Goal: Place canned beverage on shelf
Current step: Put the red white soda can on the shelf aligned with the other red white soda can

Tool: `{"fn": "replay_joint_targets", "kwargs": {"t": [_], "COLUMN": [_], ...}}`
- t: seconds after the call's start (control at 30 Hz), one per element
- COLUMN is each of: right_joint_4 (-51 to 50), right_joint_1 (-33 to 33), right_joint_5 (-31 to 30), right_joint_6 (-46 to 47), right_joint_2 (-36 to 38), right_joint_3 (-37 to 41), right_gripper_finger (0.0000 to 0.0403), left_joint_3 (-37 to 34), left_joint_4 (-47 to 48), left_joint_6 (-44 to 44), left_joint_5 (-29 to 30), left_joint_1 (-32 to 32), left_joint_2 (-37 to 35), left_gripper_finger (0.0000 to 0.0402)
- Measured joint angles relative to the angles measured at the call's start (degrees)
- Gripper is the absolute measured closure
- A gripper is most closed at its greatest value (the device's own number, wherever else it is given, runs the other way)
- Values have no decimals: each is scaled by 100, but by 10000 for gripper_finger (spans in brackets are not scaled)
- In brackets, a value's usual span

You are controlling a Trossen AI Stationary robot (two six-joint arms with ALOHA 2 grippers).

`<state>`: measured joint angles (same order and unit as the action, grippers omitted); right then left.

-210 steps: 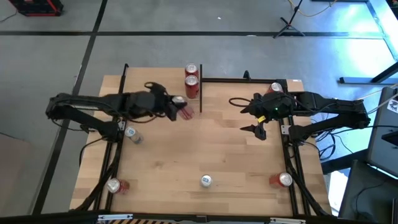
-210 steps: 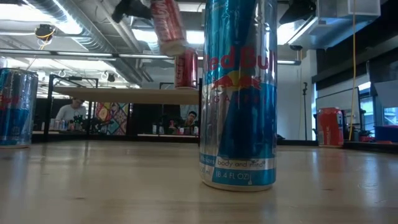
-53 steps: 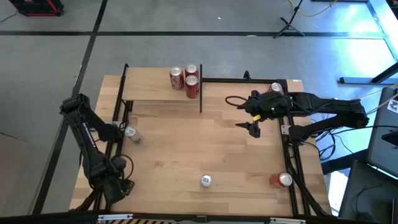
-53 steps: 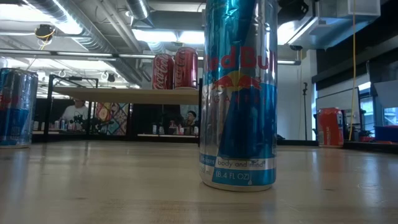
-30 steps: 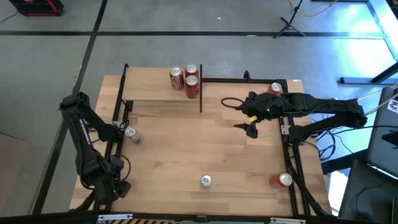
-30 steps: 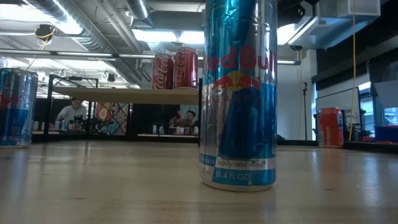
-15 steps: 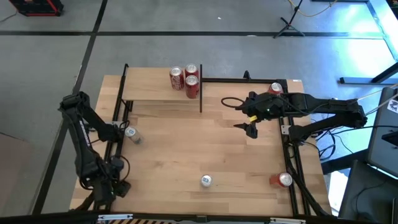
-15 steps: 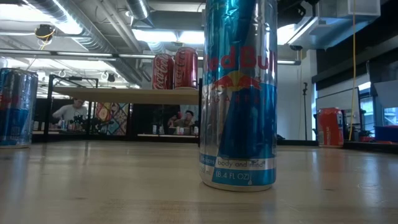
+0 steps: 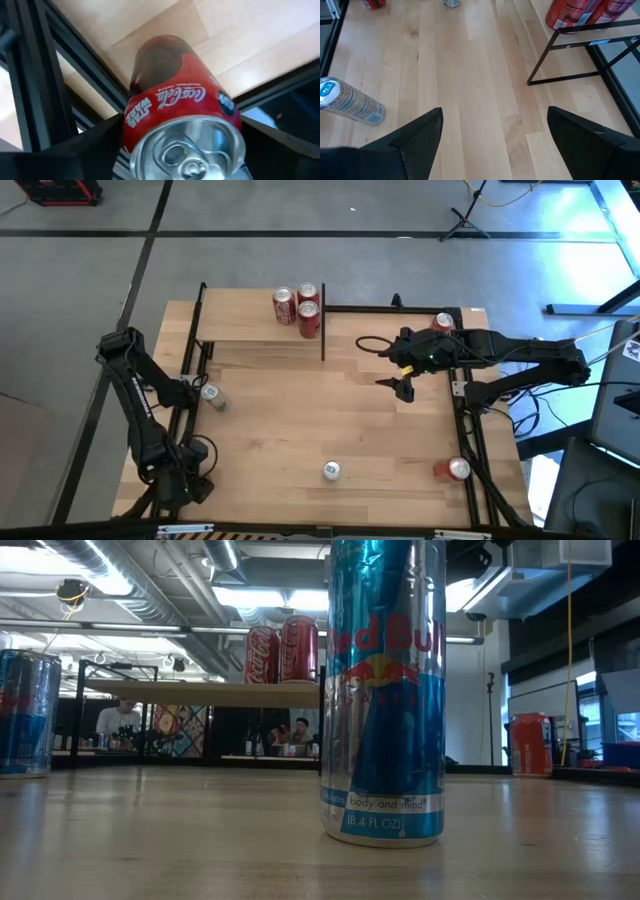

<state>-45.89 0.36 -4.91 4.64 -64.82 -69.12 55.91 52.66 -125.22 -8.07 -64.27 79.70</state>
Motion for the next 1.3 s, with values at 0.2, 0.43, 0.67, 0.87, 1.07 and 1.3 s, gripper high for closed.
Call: {"fn": "replay_joint_targets", "kwargs": {"t": [0.2, 0.43, 0.67, 0.87, 1.07, 1.3], "right_joint_4": [-2, 0, 242, 293, 293, 295], "right_joint_1": [0, 0, 0, 0, 0, 0], "right_joint_5": [0, 0, 0, 0, 0, -2], "right_joint_6": [0, 0, 2, 229, 570, 868], "right_joint_2": [0, 0, 0, 2, 2, 2], "right_joint_3": [0, 0, 0, 0, 0, 0], "right_gripper_finger": [56, 56, 56, 56, 56, 56], "left_joint_3": [38, 479, 796, 807, 807, 1259], "left_joint_4": [71, 377, 850, 834, 1009, 1918], "left_joint_6": [1000, 3151, 6200, 8745, 10680, 11821], "left_joint_5": [-64, 70, 173, 95, 114, 282], "left_joint_1": [146, 1125, 2652, 3764, 4474, 4709], "left_joint_2": [3, 11, 7, 150, 587, 1159], "left_gripper_finger": [129, 129, 126, 126, 126, 126]}}
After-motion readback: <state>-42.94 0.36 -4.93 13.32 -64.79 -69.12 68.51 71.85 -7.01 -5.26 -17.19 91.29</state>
